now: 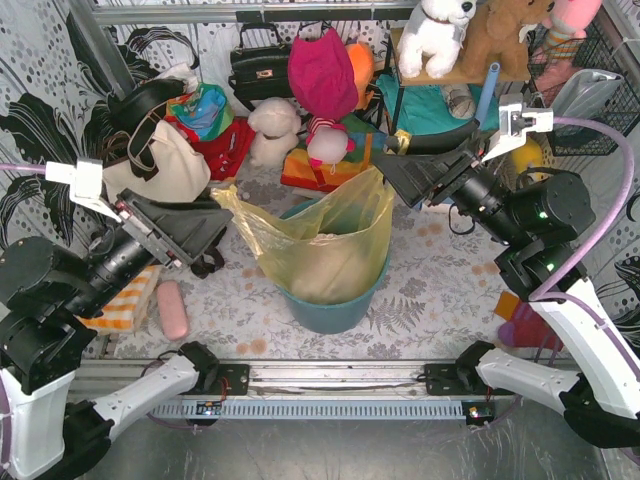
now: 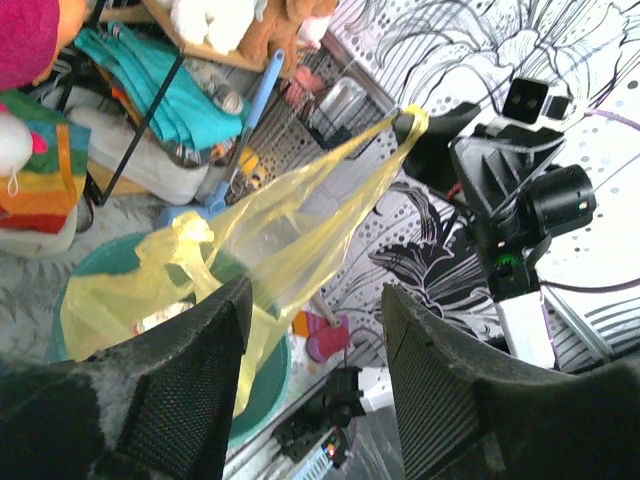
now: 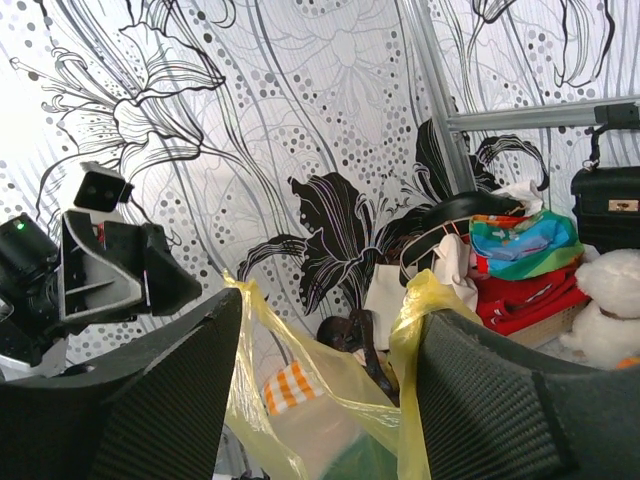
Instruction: Tie the trash bag
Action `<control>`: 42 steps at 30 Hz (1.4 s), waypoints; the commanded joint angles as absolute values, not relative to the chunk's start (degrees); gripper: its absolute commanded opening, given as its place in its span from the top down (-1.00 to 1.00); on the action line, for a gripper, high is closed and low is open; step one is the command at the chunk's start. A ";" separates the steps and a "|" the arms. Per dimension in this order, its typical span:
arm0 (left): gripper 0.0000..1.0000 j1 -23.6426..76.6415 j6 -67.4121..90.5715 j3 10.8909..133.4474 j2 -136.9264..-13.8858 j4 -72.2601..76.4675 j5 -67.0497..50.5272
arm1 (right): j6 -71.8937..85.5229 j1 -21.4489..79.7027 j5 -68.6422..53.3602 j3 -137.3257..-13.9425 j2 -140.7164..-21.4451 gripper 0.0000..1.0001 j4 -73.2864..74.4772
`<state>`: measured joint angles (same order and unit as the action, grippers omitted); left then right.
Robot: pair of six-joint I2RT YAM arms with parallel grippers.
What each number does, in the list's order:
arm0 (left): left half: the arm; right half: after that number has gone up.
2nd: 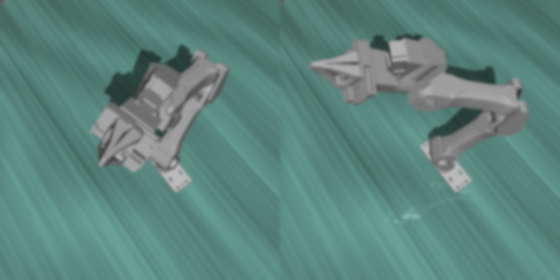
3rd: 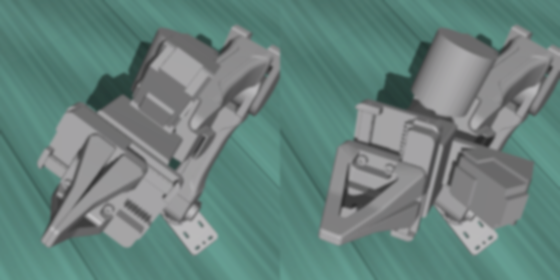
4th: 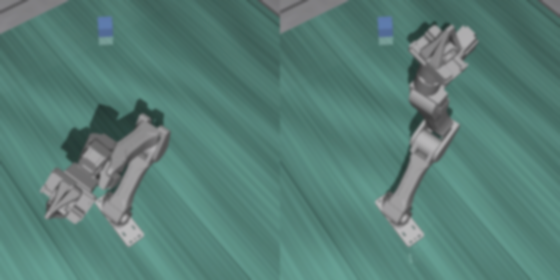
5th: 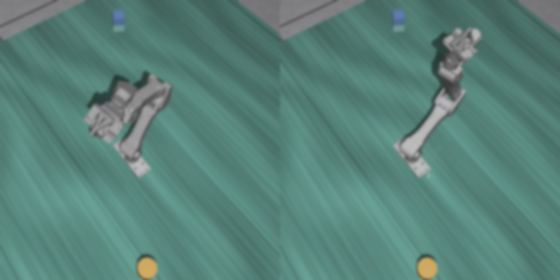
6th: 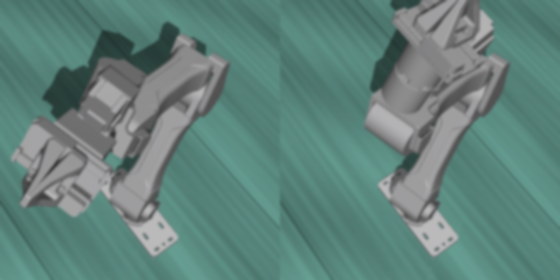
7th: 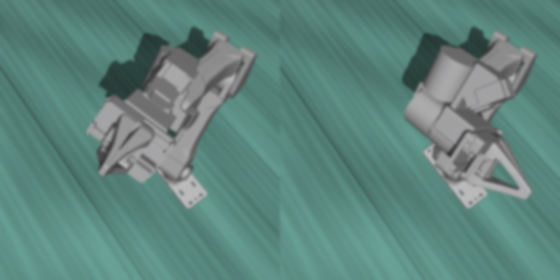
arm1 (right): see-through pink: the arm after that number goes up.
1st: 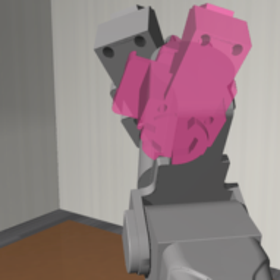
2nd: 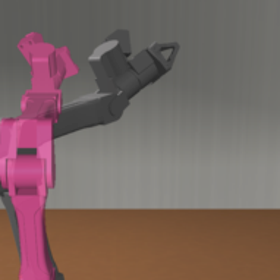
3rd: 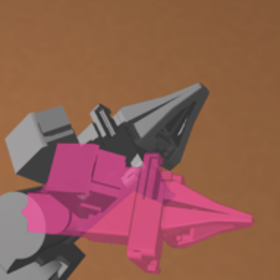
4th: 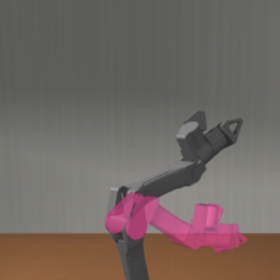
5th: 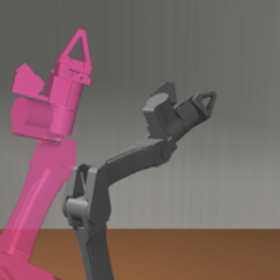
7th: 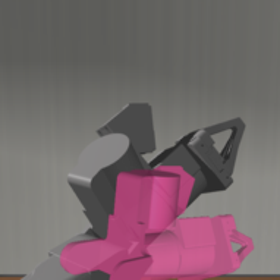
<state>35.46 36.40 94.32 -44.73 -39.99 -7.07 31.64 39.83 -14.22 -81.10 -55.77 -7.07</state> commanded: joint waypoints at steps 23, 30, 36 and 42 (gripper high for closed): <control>-0.37 35.20 43.21 70.58 -45.31 -6.74 -16.22 | 34.36 39.73 -14.21 -76.06 -57.07 -0.45 -13.15; -0.36 35.16 34.72 81.68 -52.75 -12.36 -9.84 | 34.54 39.73 -13.98 -80.07 -59.26 -0.43 -13.08; -0.36 35.15 30.71 105.69 -65.46 -19.49 -15.80 | 30.93 39.73 -8.85 -92.14 -62.53 -0.31 -9.39; -0.36 35.08 30.81 109.53 -68.70 -18.06 -17.68 | 30.86 39.73 -8.72 -93.04 -62.63 -0.29 -9.91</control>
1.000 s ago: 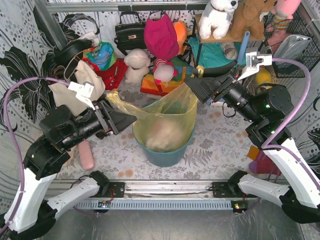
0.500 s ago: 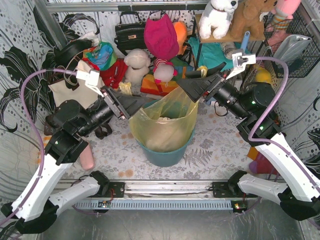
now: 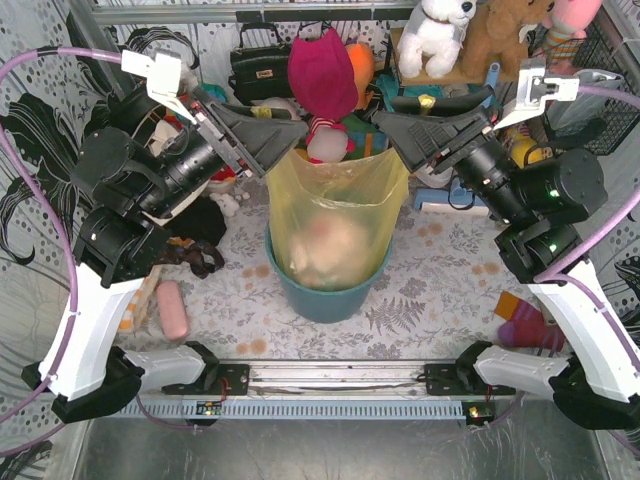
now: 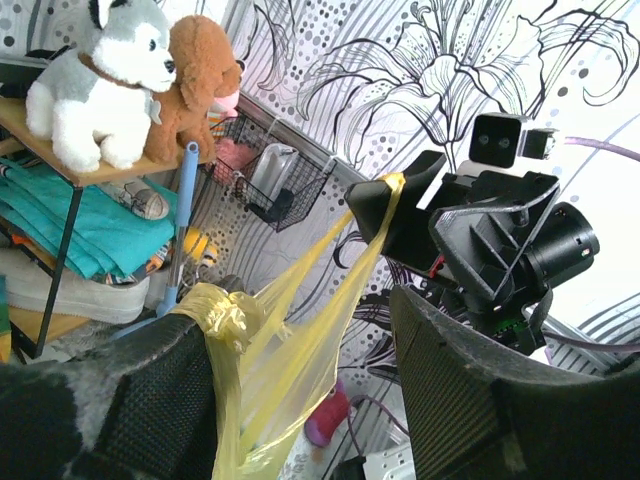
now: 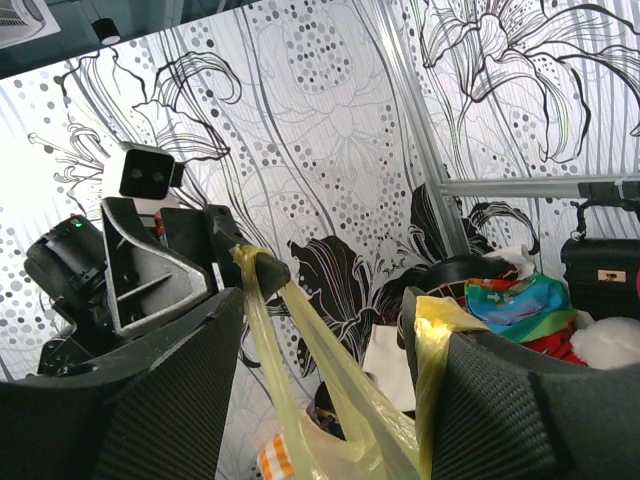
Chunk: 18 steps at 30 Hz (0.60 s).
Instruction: Tie the trash bag
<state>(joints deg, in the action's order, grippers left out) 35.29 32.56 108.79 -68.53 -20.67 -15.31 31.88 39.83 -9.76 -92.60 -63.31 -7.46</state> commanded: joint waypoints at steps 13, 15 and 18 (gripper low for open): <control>-0.36 33.96 36.16 86.84 -59.80 -13.16 -15.84 | 38.48 39.73 -11.28 -79.34 -61.98 -0.27 -14.72; -0.36 33.60 35.37 90.87 -61.20 -14.22 -16.59 | 38.30 39.73 -12.17 -82.75 -64.29 -0.25 -14.67; -0.36 33.48 33.68 99.87 -64.86 -17.37 -18.14 | 37.46 39.73 -14.41 -90.85 -68.01 -0.23 -14.59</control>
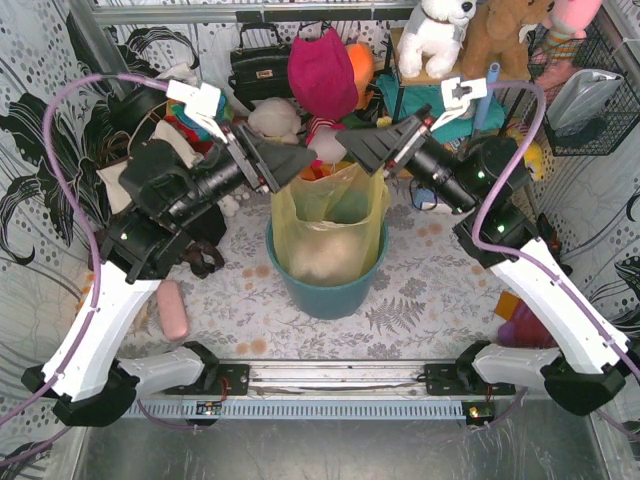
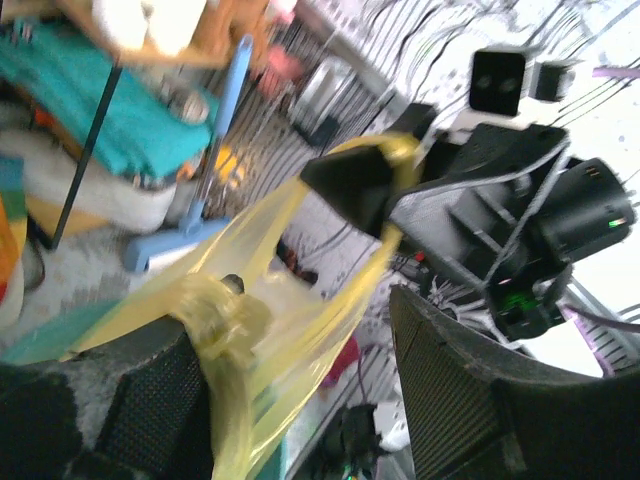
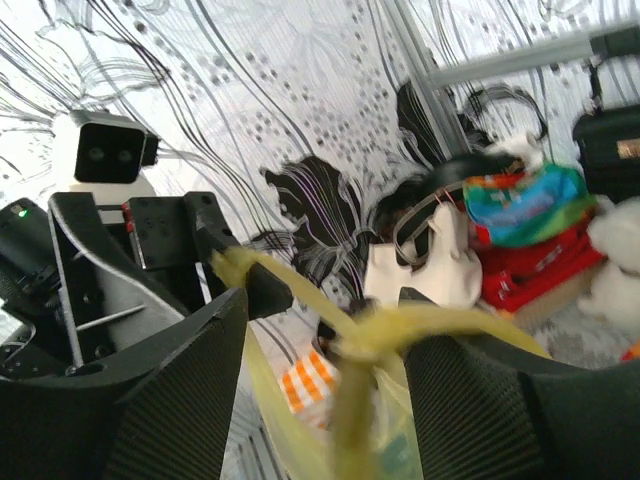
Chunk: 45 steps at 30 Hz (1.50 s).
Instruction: Tie the trash bag
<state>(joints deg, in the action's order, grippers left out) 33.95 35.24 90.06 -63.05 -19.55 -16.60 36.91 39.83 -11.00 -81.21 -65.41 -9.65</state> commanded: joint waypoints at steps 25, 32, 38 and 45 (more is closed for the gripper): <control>-0.36 33.44 35.28 89.14 -58.32 -16.78 -16.56 | 37.46 39.73 -8.57 -75.74 -59.00 -0.15 -10.28; -0.31 33.49 36.19 89.45 -58.52 -15.94 -18.26 | 35.82 39.73 -7.73 -76.43 -55.99 -0.15 -7.23; -0.08 33.46 36.52 89.47 -58.36 -15.91 -18.23 | 34.65 39.73 -6.71 -77.08 -55.36 0.09 -7.07; 0.04 33.49 34.97 96.80 -60.90 -18.77 -18.12 | 32.60 39.73 -10.15 -88.42 -61.99 0.47 -7.66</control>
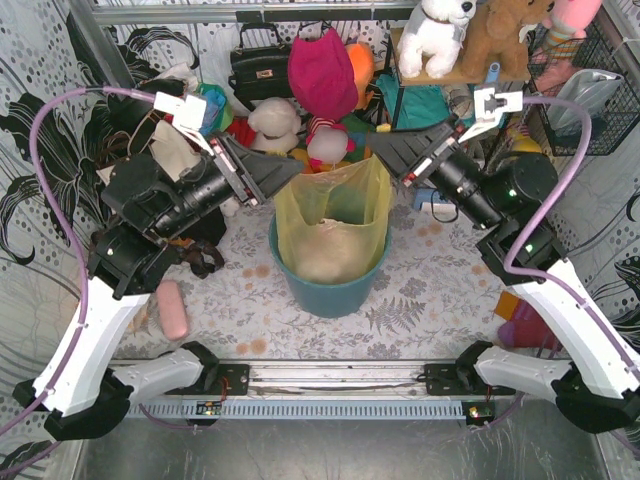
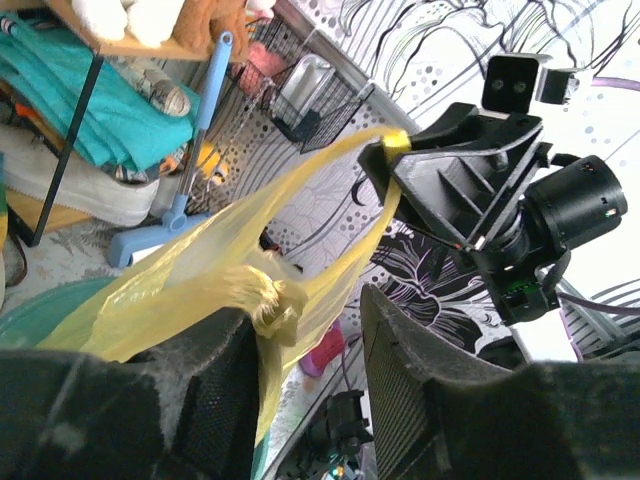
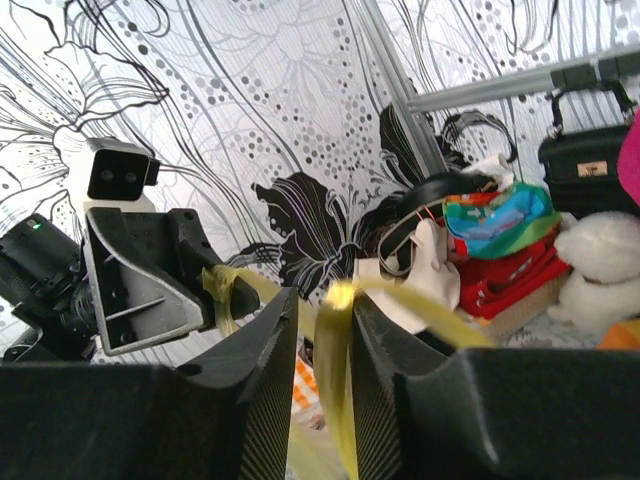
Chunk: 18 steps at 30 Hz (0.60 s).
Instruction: Tie the trash bag
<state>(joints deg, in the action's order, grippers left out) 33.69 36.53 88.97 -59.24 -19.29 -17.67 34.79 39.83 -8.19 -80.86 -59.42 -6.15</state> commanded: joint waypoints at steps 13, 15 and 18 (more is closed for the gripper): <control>-0.01 33.48 34.16 95.76 -60.53 -21.38 -16.47 | 37.29 39.73 -13.48 -83.43 -61.46 0.51 -11.11; -0.01 33.42 34.89 92.92 -59.77 -21.44 -15.46 | 38.14 39.73 -12.66 -80.62 -60.49 0.50 -12.14; -0.01 33.45 34.88 93.23 -60.06 -21.83 -15.18 | 38.54 39.73 -12.70 -80.83 -61.25 0.50 -12.69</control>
<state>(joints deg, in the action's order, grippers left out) 33.69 34.63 93.43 -59.55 -23.46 -16.51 36.51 39.83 -13.06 -80.99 -61.17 -8.75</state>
